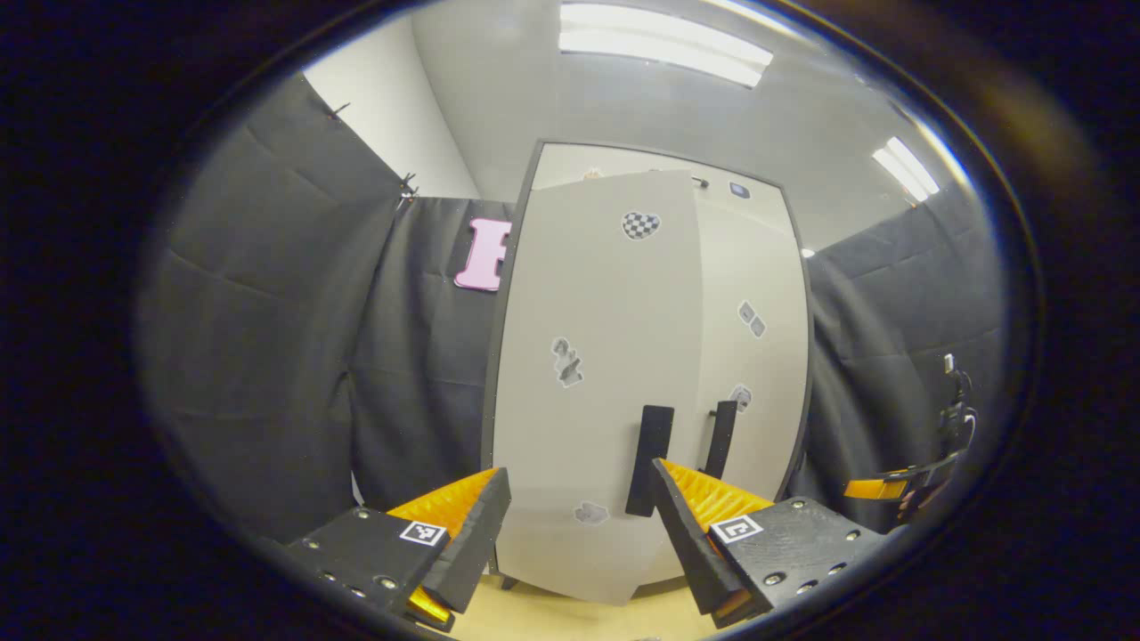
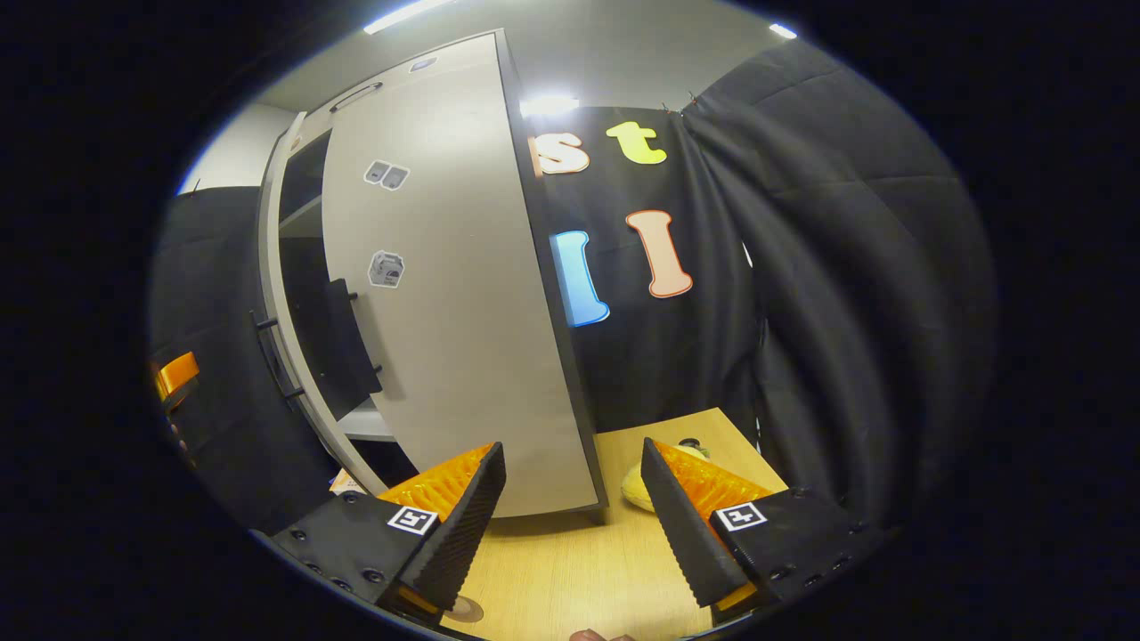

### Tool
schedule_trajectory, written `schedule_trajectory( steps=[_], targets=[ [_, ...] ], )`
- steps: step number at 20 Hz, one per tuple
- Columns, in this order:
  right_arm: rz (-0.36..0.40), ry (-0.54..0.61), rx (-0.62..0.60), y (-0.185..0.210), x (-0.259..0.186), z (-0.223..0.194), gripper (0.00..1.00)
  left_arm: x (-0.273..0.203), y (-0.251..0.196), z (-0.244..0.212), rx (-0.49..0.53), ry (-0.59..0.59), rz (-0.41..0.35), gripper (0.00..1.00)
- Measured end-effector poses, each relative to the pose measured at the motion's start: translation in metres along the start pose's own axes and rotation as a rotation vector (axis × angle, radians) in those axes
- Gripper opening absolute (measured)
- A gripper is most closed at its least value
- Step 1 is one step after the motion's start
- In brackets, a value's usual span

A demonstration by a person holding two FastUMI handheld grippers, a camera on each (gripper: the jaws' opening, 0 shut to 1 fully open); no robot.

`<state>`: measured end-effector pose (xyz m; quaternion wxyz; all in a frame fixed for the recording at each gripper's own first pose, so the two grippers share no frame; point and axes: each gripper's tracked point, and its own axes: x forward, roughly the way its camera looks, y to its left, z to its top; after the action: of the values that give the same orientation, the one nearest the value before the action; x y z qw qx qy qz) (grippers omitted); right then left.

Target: Grasp the bottle in the cabinet with the left hand and place it on the coaster, then close the right door with the right hand and the left door with the left hand.

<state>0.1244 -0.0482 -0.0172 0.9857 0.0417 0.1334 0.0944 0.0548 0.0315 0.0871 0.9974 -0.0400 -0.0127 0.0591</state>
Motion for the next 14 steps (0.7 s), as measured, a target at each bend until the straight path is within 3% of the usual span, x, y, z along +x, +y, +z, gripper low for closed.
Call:
schedule_trajectory(
  steps=[3,6,7,8,10,11,12,14],
  targets=[
    [0.038,-0.042,-0.004,0.004,-0.009,0.011,0.98,-0.017,0.013,0.001,0.026,0.007,0.082,0.92],
    [0.076,-0.091,-0.042,0.002,-0.017,0.019,0.98,-0.033,-0.008,-0.010,0.002,0.051,0.091,0.92],
    [0.091,-0.107,-0.049,0.002,-0.020,0.019,0.98,-0.037,-0.017,-0.014,0.001,0.060,0.087,0.99],
    [0.093,-0.111,-0.054,0.000,-0.023,0.017,0.98,-0.041,-0.022,-0.017,0.012,0.069,0.087,0.99],
    [0.086,-0.103,-0.057,-0.005,-0.034,0.007,0.98,-0.047,-0.027,-0.023,0.060,0.098,0.088,0.99],
    [0.073,-0.101,-0.057,-0.009,-0.039,0.002,0.97,-0.047,-0.029,-0.022,0.088,0.104,0.086,0.92],
    [0.060,-0.104,-0.059,-0.013,-0.044,-0.002,0.97,-0.044,-0.031,-0.021,0.115,0.101,0.079,0.99],
    [0.020,-0.105,-0.076,-0.020,-0.051,-0.010,0.97,-0.041,-0.035,-0.019,0.147,0.095,0.058,0.95]
  ],
)
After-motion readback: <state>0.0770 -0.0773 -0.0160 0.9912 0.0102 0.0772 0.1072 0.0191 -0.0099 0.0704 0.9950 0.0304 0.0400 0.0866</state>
